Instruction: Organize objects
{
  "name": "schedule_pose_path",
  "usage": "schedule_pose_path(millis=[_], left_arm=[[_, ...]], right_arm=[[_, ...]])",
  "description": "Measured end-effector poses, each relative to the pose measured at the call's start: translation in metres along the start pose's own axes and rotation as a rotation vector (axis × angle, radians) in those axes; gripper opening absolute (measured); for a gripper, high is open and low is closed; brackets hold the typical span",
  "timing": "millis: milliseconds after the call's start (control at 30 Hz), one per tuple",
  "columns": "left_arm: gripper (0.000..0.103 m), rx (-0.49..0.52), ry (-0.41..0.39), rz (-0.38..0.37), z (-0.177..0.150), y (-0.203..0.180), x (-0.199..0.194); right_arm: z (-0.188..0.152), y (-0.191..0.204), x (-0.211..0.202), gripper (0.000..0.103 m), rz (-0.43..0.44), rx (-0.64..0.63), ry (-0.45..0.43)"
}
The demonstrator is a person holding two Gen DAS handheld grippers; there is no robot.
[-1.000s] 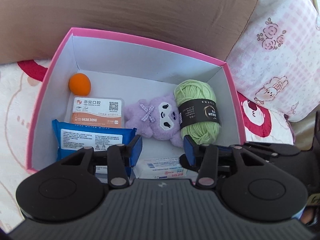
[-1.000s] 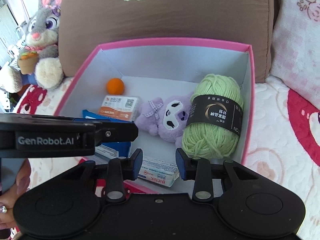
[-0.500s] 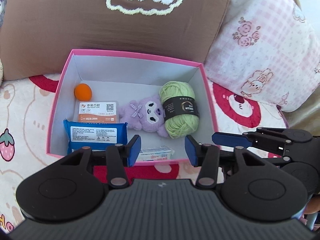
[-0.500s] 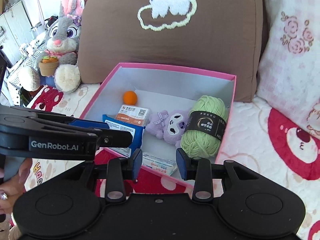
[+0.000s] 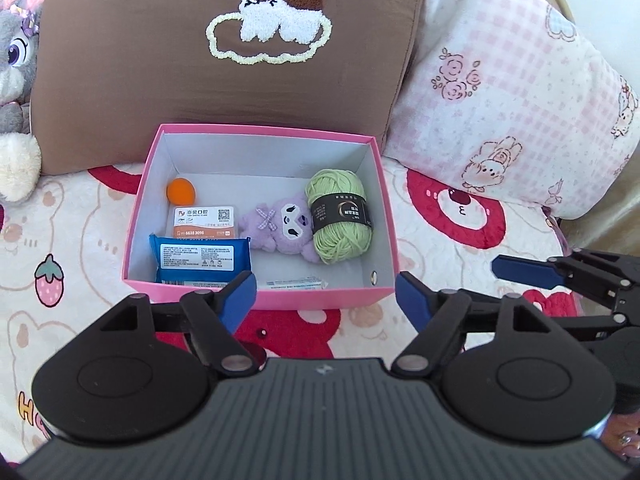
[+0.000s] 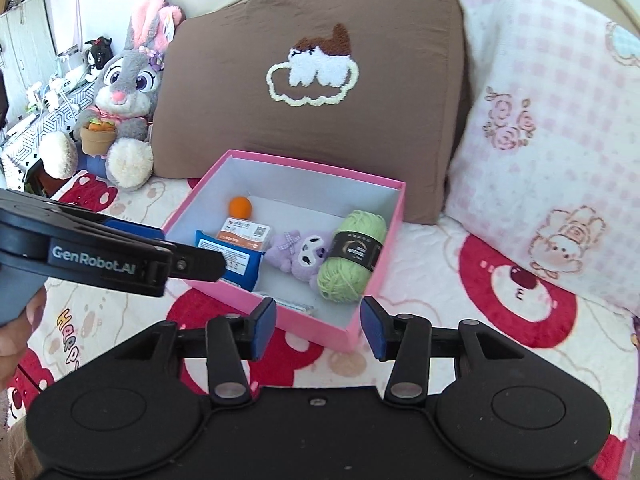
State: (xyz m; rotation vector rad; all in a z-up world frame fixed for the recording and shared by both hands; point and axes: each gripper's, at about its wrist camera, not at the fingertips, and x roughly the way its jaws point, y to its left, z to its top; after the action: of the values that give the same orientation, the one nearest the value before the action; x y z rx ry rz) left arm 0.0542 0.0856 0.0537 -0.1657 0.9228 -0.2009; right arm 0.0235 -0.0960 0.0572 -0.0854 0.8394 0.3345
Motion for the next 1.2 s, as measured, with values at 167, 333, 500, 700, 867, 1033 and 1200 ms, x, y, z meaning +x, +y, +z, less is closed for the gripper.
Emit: schedule_pose_path(millis=[167,333,500,700,867,1033,1200], left_arm=[[0.087,0.022,-0.013,0.019,-0.011,-0.012,-0.015],[0.094,0.034,-0.01,0.017,-0.023,-0.023,-0.023],[0.096,0.036,0.008,0.02,-0.036,-0.029,-0.024],[0.097,0.033,0.028,0.063,-0.05,-0.031,-0.02],[0.101,0.022,0.058,0.076,-0.061,-0.03,-0.014],[0.101,-0.006,0.103,0.099,-0.068,-0.026,-0.005],[0.101,-0.011,0.112,0.105,-0.072,-0.025,0.0]], right_arm=[[-0.014,-0.012,-0.022,0.058,-0.042,0.031,-0.016],[-0.029,-0.023,-0.032,0.061,-0.073,0.079,-0.014],[-0.045,-0.032,-0.036,0.066,-0.114,0.121,-0.018],[-0.063,-0.045,-0.037,0.074,-0.132,0.183,-0.016],[-0.073,-0.05,-0.035,0.084,-0.158,0.206,-0.018],[-0.079,-0.056,-0.033,0.094,-0.192,0.237,-0.004],[-0.079,-0.055,-0.03,0.094,-0.208,0.234,0.019]])
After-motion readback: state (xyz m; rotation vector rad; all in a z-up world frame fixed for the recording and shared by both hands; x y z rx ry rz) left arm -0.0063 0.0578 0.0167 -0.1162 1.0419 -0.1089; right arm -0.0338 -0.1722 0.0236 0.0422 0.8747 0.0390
